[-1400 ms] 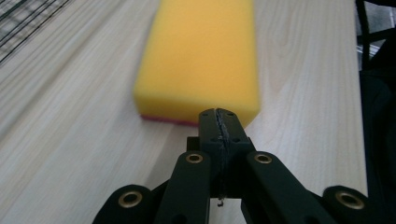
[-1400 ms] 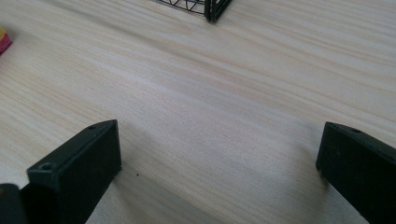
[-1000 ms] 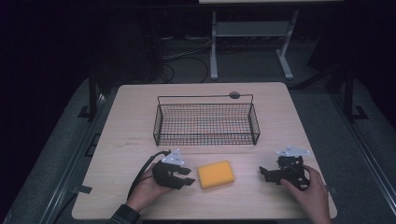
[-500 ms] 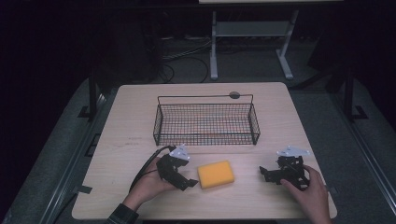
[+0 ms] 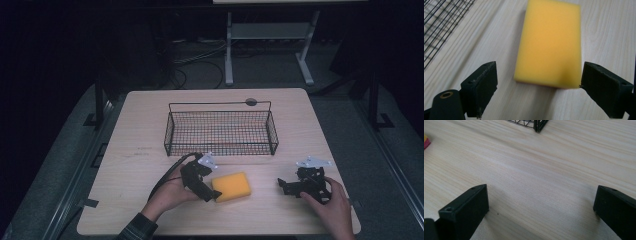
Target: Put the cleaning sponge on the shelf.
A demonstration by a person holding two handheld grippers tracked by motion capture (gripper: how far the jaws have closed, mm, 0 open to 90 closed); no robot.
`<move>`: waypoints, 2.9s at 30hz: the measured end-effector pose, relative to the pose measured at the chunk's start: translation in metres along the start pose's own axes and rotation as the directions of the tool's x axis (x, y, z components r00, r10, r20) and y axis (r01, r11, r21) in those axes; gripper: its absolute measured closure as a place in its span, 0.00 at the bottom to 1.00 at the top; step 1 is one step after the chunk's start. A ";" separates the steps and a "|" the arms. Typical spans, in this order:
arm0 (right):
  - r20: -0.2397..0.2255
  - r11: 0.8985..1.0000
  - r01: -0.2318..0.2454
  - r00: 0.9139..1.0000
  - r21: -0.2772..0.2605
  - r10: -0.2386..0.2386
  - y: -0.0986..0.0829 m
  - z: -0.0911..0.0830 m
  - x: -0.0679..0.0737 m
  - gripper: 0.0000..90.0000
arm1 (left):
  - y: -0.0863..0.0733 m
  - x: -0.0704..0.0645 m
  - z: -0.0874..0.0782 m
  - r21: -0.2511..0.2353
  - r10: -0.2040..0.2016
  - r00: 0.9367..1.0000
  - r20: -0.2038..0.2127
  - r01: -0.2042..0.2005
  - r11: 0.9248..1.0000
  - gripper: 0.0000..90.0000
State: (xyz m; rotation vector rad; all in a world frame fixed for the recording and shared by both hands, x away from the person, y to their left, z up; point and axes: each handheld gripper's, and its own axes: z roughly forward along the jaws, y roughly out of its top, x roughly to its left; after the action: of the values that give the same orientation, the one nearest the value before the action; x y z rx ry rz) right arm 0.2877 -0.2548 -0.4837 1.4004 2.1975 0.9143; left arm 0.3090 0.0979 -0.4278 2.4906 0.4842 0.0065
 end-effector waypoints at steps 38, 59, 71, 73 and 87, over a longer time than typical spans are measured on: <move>0.000 1.000 0.000 1.000 0.000 0.000 0.000 0.000 0.000 0.00 | 0.045 -0.018 0.059 0.147 0.142 0.990 0.002 -0.141 0.979 0.14; 0.000 1.000 0.000 1.000 0.000 0.000 0.000 0.000 0.000 0.00 | 0.043 -0.016 0.057 0.157 0.133 0.991 -0.013 -0.129 0.979 0.24; 0.000 1.000 0.000 1.000 0.000 0.000 0.000 0.000 0.000 0.00 | 0.043 -0.013 0.047 0.140 0.108 0.994 -0.007 -0.106 0.984 0.25; 0.000 1.000 0.000 1.000 0.000 0.000 0.000 0.000 0.000 0.00 | 0.043 -0.012 0.045 0.137 0.104 0.995 -0.005 -0.102 0.985 0.25; 0.000 1.000 0.000 1.000 0.000 0.000 0.000 0.000 0.000 0.00 | 0.044 -0.006 0.025 0.123 0.091 0.996 -0.005 -0.090 0.988 0.25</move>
State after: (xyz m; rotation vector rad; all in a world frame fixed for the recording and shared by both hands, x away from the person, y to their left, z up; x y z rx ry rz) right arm 0.2877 -0.2548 -0.4837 1.4010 2.1974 0.9140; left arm 0.3209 0.0481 -0.4232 2.6328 0.3858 0.0261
